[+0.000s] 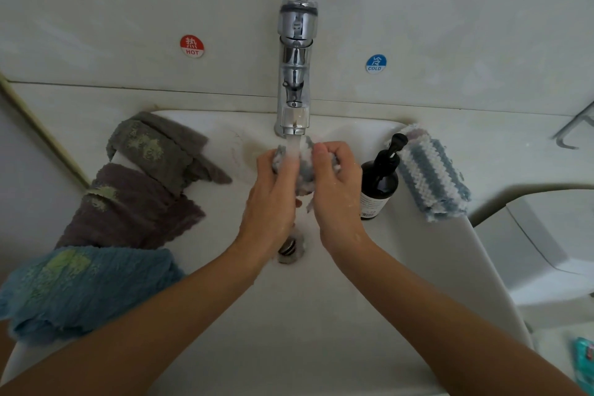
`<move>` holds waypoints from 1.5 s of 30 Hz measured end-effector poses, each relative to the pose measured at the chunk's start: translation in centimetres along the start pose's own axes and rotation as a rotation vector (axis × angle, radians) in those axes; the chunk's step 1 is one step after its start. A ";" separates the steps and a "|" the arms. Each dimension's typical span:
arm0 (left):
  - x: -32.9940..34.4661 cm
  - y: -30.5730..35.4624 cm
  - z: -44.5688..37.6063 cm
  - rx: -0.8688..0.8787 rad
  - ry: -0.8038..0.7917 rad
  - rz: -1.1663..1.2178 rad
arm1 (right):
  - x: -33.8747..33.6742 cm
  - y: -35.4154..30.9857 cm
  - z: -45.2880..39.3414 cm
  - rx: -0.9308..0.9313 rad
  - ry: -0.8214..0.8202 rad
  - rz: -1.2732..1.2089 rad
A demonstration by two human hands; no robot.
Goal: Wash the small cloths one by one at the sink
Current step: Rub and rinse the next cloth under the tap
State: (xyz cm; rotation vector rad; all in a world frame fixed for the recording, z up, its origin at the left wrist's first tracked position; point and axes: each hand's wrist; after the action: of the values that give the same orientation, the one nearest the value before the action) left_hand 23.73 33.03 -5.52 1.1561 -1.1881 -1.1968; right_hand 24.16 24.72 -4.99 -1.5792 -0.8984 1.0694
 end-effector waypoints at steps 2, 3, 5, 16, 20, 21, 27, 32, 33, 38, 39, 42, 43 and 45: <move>-0.1 0.0 -0.2 -0.052 -0.008 -0.017 | -0.1 0.0 -0.1 -0.009 -0.006 -0.005; -0.2 0.1 -0.3 -0.071 0.002 0.001 | -0.1 0.0 -0.1 -0.007 -0.012 -0.008; -0.4 0.4 -0.4 -0.096 0.040 0.077 | 0.1 0.1 0.0 0.032 -0.029 -0.024; 0.0 0.3 0.8 0.094 0.002 0.158 | -0.1 0.3 0.1 0.155 -0.211 0.082; -0.2 0.4 0.8 0.117 0.021 0.124 | -0.3 0.2 -0.3 0.132 -0.288 0.148; -0.3 0.3 0.8 0.122 0.030 0.103 | -0.3 0.3 -0.4 0.128 -0.303 0.172; -0.3 0.2 0.2 0.009 0.025 0.013 | -0.1 1.0 -0.8 0.104 -0.205 0.242; -0.3 0.2 0.2 0.052 0.036 -0.091 | 0.0 1.3 -0.6 0.016 -0.121 0.211; -0.3 0.2 0.2 0.045 0.039 -0.065 | 0.0 1.2 -0.5 -0.010 -0.119 0.200; -0.4 0.3 0.2 0.019 0.096 0.080 | 0.6 0.9 0.5 -0.061 -0.192 0.120; -0.4 0.2 0.3 0.033 0.110 0.098 | 0.7 0.7 0.7 -0.069 -0.200 0.112; -0.4 -0.1 0.4 0.090 0.143 0.114 | 0.5 0.2 1.0 -0.018 -0.220 0.074; -0.3 -0.1 0.4 0.108 0.145 0.114 | 0.4 0.1 1.0 0.005 -0.251 0.065; -0.2 -0.1 0.4 0.151 0.141 0.089 | 0.4 0.3 0.9 0.027 -0.293 0.090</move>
State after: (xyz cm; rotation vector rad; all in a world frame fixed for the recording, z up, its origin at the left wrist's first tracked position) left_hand 23.32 33.25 -5.60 1.2646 -1.2255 -0.9555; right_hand 23.42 25.30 -5.45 -1.4749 -1.0093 1.3961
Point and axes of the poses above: each hand's wrist, its own z-axis away from the middle knuckle, its own x-axis out of the palm, y = z × x, and after that the axes turned 12 degrees about z, right-handed
